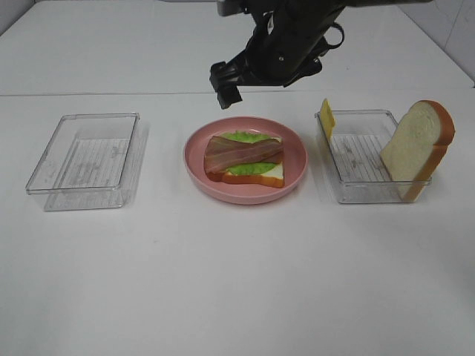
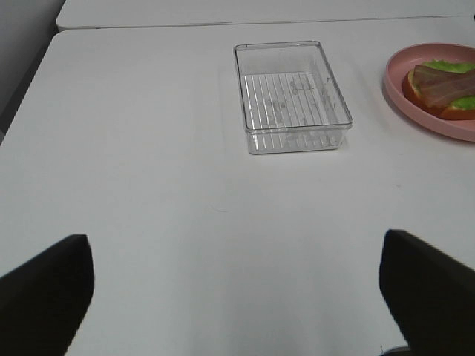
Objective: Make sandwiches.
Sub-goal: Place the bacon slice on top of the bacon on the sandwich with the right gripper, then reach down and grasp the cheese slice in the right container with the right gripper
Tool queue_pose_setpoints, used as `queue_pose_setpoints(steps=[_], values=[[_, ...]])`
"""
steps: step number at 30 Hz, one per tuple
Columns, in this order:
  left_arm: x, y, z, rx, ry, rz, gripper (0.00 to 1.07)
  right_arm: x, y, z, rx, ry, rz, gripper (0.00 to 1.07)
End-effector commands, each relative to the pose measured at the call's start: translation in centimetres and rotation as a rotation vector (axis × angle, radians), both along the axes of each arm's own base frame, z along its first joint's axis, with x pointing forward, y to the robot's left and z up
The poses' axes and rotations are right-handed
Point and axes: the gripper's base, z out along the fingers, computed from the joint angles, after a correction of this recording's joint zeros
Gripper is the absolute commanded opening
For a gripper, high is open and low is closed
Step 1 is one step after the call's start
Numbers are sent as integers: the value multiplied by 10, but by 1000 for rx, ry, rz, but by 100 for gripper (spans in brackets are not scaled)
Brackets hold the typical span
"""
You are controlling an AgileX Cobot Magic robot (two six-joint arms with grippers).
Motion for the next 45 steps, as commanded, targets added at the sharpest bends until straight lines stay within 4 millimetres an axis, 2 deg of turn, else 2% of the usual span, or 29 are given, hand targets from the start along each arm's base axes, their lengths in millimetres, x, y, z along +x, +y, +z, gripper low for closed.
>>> queue_pose_setpoints(steps=[1, 2, 4, 5, 7, 8, 9, 13, 14, 19, 20, 21, 24, 25, 27, 29, 30, 32, 35, 37, 43, 45], values=[[-2, -1, 1, -9, -35, -1, 98, -4, -11, 27, 27, 52, -120, 99], [-2, -1, 1, -9, -35, -1, 98, -4, -11, 27, 27, 52, -120, 99], [-2, -1, 1, -9, -35, -1, 98, 2, -28, 45, 14, 122, -233, 99], [-2, -1, 1, -9, -35, -1, 98, 2, -28, 45, 14, 122, -233, 99], [-2, -1, 1, -9, -34, -1, 98, 11, -46, 62, 15, 148, -300, 99], [-2, -1, 1, -9, -34, -1, 98, 11, -46, 62, 15, 148, -300, 99], [-2, -1, 1, -9, -34, -1, 98, 18, -57, 69, 45, 157, -335, 98], [-2, -1, 1, -9, -34, -1, 98, 29, -70, 72, 94, 189, -368, 98], [-2, -1, 1, -9, -34, -1, 98, 37, -79, 68, 115, 209, -384, 98], [-2, -1, 1, -9, -34, -1, 98, 48, -93, 51, 107, 250, -416, 98], [-2, -1, 1, -9, -34, -1, 98, 52, -96, 40, 92, 276, -426, 98], [-2, -1, 1, -9, -34, -1, 98, 56, -97, 28, 79, 296, -427, 98], [-2, -1, 1, -9, -34, -1, 98, 58, -97, 22, 68, 302, -425, 98], [-2, -1, 1, -9, -34, -1, 98, 62, -96, 9, 53, 314, -417, 98], [-2, -1, 1, -9, -34, -1, 98, 64, -96, 4, 46, 323, -415, 98], [-2, -1, 1, -9, -34, -1, 98, 68, -95, -15, 31, 349, -415, 98], [-2, -1, 1, -9, -34, -1, 98, 68, -95, -15, 31, 349, -415, 98], [-2, -1, 1, -9, -34, -1, 98, 72, -94, -33, 18, 368, -417, 98], [-2, -1, 1, -9, -34, -1, 98, 73, -93, -37, 15, 373, -418, 98], [-2, -1, 1, -9, -34, -1, 98, 75, -93, -49, 4, 393, -419, 97], [-2, -1, 1, -9, -34, -1, 98, 76, -92, -52, 6, 387, -415, 95], [-2, -1, 1, -9, -34, -1, 98, 77, -92, -53, 6, 387, -415, 90]])
